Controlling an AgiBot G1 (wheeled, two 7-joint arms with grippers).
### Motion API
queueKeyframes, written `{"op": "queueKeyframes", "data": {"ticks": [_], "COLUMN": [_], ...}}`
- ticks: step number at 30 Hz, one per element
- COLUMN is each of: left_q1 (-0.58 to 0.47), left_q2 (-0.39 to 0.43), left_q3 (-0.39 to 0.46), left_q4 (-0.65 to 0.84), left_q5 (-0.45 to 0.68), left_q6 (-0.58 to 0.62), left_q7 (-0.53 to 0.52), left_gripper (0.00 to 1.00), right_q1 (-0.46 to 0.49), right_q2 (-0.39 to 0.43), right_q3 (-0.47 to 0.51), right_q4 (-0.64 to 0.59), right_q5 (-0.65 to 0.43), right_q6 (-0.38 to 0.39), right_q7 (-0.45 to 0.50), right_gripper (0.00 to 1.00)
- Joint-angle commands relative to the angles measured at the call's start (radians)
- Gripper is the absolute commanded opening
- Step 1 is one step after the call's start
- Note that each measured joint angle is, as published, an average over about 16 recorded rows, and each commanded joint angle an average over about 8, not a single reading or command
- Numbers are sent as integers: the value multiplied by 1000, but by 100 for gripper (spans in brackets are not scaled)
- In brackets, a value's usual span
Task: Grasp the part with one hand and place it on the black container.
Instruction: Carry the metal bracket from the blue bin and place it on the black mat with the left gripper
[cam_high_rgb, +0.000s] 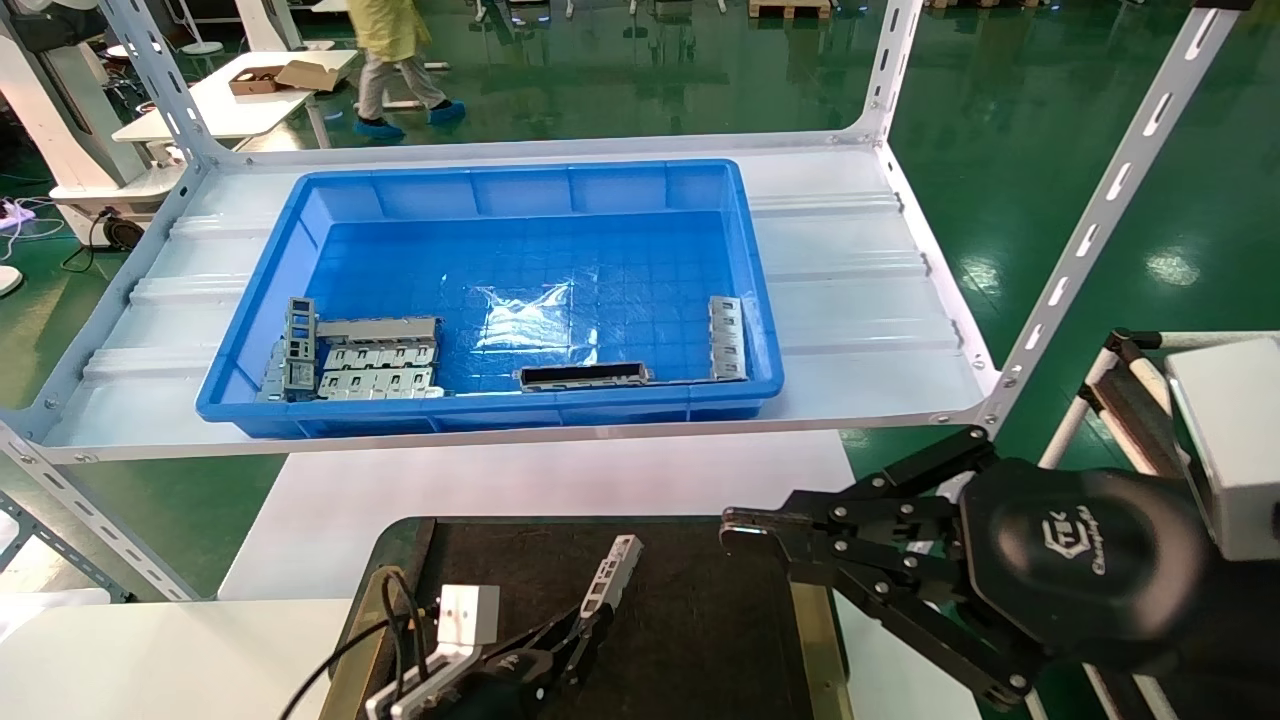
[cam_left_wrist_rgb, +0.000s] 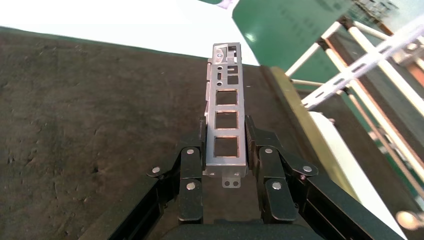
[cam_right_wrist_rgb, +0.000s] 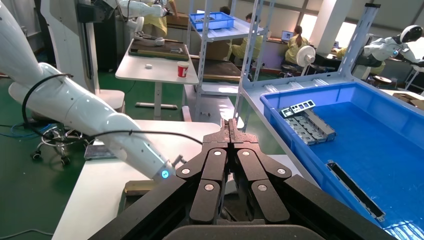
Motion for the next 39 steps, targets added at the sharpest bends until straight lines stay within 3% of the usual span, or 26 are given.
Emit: {"op": "queueKeyframes", "data": {"ticks": [1,15,29,30,32,37,38,39], "left_q1": [-1,-22,2,2,3,1,0,-1], "left_q2": [22,135,153,153,153,156,157,157], "left_q3": [13,72,114,118,124,142,146,150], "left_q4": [16,143,150,149,148,149,150,150], "left_q5": [17,37,-20,-26,-39,-77,-86,-95], "left_q6": [-43,-214,-312,-317,-326,-346,-350,-353], "left_q7": [-15,-52,-29,-26,-20,-4,-1,3], "left_gripper": [0,0,0,0,9,70,83,92], "right_q1": [0,0,0,0,0,0,0,1], "right_q2": [0,0,1,1,1,1,1,1], "right_q3": [0,-1,-2,-2,-2,-2,-2,-2], "right_q4": [0,0,0,0,0,0,0,0], "right_q5": [0,1,1,1,1,2,2,2], "right_q6": [0,0,1,1,1,1,1,1], "right_q7": [0,0,-1,-1,-1,-1,-1,-1], "right_gripper": [0,0,2,9,33,93,100,100]}}
